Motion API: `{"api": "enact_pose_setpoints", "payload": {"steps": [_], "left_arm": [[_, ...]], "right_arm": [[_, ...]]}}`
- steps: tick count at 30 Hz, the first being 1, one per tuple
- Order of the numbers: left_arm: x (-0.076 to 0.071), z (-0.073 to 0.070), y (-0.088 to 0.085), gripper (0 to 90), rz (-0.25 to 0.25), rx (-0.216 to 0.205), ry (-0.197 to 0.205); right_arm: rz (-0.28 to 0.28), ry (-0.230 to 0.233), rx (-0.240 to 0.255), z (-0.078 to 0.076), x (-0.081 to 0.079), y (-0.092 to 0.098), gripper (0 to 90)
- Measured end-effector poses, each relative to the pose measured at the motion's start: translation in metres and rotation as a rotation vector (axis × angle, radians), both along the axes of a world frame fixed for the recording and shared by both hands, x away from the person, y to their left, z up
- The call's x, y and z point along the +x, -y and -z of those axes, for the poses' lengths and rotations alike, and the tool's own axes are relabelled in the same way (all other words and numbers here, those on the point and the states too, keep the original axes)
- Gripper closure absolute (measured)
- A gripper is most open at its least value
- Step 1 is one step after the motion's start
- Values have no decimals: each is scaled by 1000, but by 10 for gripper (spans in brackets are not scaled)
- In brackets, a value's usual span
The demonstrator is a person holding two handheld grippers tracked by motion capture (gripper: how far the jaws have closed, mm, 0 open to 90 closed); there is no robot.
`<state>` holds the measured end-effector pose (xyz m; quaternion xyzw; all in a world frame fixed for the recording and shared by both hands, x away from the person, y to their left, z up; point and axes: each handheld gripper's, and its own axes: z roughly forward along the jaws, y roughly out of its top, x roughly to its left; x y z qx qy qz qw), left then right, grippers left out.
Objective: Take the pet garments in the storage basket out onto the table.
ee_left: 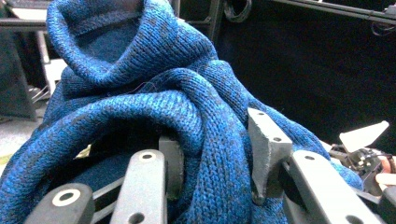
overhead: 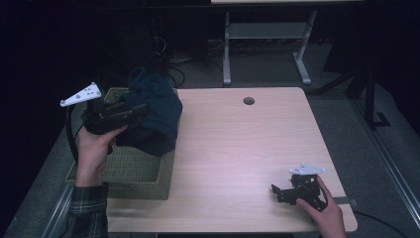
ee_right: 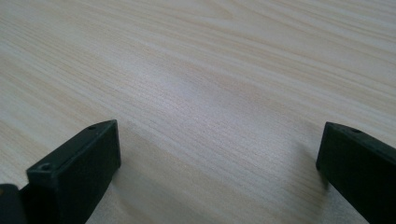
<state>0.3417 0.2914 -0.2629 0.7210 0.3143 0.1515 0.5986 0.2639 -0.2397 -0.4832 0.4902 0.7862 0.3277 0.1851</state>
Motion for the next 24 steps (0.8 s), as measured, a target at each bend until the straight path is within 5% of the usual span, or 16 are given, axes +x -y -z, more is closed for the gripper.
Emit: {"api": "enact_pose_setpoints", "payload": {"steps": [24], "left_arm": [[16, -13, 72, 618, 150, -34, 49]], "right_arm": [[0, -2, 1, 0, 0, 0, 0]]}}
